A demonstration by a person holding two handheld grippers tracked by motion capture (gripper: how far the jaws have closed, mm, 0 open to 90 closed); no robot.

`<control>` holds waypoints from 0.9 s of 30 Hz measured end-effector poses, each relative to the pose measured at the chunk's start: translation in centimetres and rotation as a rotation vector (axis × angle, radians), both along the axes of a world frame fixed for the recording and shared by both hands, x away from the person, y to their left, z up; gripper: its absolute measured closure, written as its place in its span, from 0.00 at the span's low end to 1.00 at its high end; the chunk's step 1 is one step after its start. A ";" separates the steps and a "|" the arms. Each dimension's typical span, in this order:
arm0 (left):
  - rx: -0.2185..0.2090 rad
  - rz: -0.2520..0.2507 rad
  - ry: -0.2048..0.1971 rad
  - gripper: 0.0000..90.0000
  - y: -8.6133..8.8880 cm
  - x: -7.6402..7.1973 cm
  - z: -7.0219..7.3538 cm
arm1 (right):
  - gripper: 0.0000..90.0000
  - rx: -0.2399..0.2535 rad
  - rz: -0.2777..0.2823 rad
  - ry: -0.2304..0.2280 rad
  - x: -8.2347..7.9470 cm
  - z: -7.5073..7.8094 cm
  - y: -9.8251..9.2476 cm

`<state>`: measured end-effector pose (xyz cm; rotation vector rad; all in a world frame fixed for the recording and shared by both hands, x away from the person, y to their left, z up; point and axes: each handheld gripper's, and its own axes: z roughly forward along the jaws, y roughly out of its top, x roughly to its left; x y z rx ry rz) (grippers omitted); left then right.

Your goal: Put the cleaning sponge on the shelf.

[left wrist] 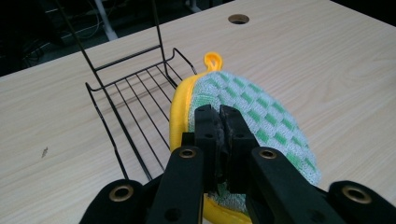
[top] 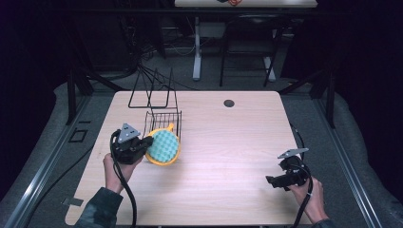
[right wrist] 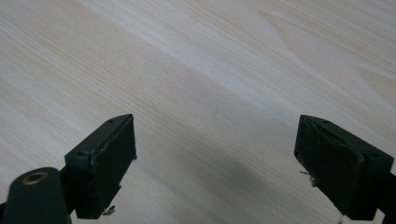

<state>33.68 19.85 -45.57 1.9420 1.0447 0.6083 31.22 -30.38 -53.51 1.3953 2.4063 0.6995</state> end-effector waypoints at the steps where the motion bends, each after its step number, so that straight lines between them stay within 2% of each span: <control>1: -0.001 0.002 -0.001 0.96 0.1 0.1 0.0 | 0.14 -0.003 -0.002 -0.005 0.0 -0.1 0.0; 14: -0.030 0.041 -0.015 0.97 0.6 1.6 -0.2 | 0.14 -0.008 0.003 0.006 0.1 -0.1 0.0; 27: -0.062 0.101 -0.025 0.97 1.1 3.4 -1.2 | 0.14 -0.007 0.007 0.007 0.1 -0.1 0.0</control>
